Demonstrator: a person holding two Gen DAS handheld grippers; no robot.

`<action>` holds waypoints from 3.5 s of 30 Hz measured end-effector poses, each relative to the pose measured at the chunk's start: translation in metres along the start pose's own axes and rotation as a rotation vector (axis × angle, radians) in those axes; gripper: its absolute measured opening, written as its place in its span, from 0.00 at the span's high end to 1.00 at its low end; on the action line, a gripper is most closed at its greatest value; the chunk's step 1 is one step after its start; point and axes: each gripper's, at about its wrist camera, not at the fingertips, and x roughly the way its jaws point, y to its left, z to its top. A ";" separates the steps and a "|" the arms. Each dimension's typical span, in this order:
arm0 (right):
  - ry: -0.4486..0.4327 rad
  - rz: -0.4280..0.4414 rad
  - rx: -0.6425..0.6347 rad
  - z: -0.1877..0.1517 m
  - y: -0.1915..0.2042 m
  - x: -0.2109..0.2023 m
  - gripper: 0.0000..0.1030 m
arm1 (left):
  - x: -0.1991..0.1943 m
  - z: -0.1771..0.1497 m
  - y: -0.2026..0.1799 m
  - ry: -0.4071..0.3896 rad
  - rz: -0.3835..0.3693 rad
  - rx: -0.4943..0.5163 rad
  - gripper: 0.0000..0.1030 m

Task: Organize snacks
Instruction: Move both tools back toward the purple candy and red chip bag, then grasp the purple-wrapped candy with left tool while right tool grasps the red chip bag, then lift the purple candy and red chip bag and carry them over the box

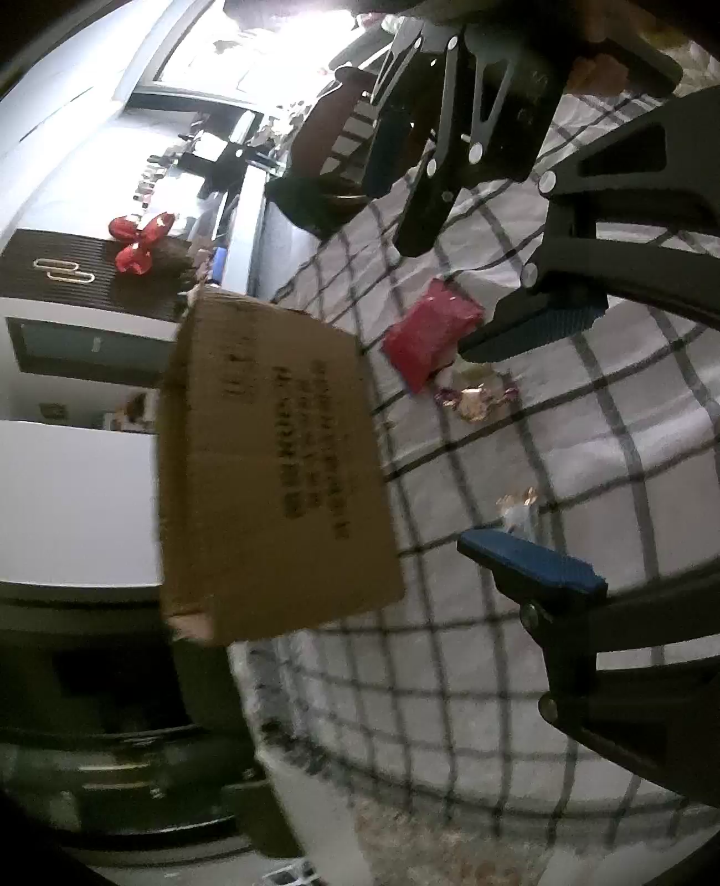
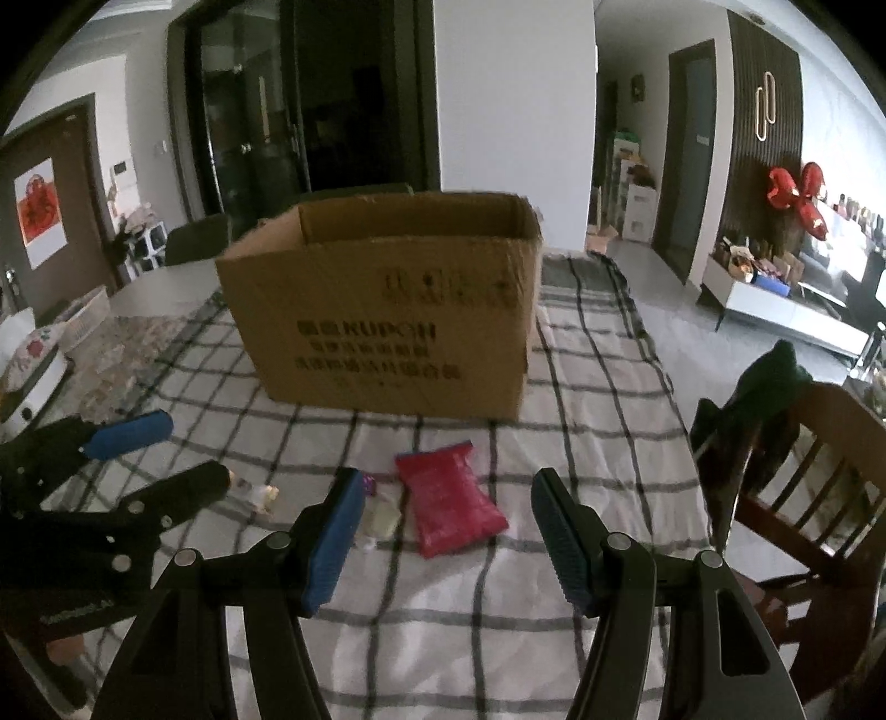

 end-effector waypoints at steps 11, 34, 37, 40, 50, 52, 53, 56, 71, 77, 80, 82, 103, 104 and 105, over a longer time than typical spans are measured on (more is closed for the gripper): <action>0.062 -0.015 0.023 -0.020 -0.010 0.025 0.39 | 0.045 -0.004 -0.006 0.069 -0.066 -0.001 0.58; 0.113 0.014 0.070 -0.025 -0.018 0.056 0.39 | 0.085 -0.005 -0.003 0.139 -0.135 -0.042 0.79; 0.118 0.019 0.060 -0.024 -0.018 0.058 0.39 | 0.080 -0.005 -0.001 0.128 -0.136 -0.050 0.79; 0.122 0.038 0.050 -0.022 -0.016 0.061 0.39 | 0.074 -0.003 -0.001 0.106 -0.122 -0.050 0.79; 0.173 0.052 -0.051 -0.011 -0.005 0.087 0.39 | 0.065 0.001 0.009 0.084 -0.100 -0.091 0.79; 0.174 0.048 -0.085 -0.010 -0.002 0.089 0.39 | 0.066 0.001 0.010 0.084 -0.099 -0.098 0.79; 0.174 0.045 -0.104 -0.008 0.001 0.091 0.39 | 0.067 0.001 0.010 0.083 -0.097 -0.101 0.79; 0.177 0.037 -0.143 -0.005 0.006 0.096 0.39 | 0.068 0.001 0.012 0.083 -0.094 -0.110 0.79; 0.199 0.088 -0.111 -0.004 0.002 0.104 0.60 | 0.067 0.003 0.007 0.075 -0.081 -0.107 0.79; 0.172 0.089 -0.080 -0.003 0.001 0.084 0.63 | 0.052 0.005 0.004 0.046 -0.069 -0.087 0.79; 0.151 0.092 -0.069 -0.001 0.001 0.073 0.63 | 0.041 0.006 0.003 0.030 -0.067 -0.089 0.79; 0.132 0.091 -0.063 0.001 0.003 0.061 0.63 | 0.033 0.008 0.002 0.017 -0.065 -0.089 0.79; -0.077 0.116 -0.041 0.039 0.018 -0.023 0.63 | -0.044 0.052 0.001 -0.158 -0.022 -0.015 0.79; -0.084 0.118 -0.040 0.042 0.019 -0.025 0.63 | -0.046 0.056 0.001 -0.164 -0.019 -0.011 0.79; -0.094 0.121 -0.040 0.046 0.019 -0.027 0.63 | -0.049 0.060 0.002 -0.173 -0.016 -0.007 0.79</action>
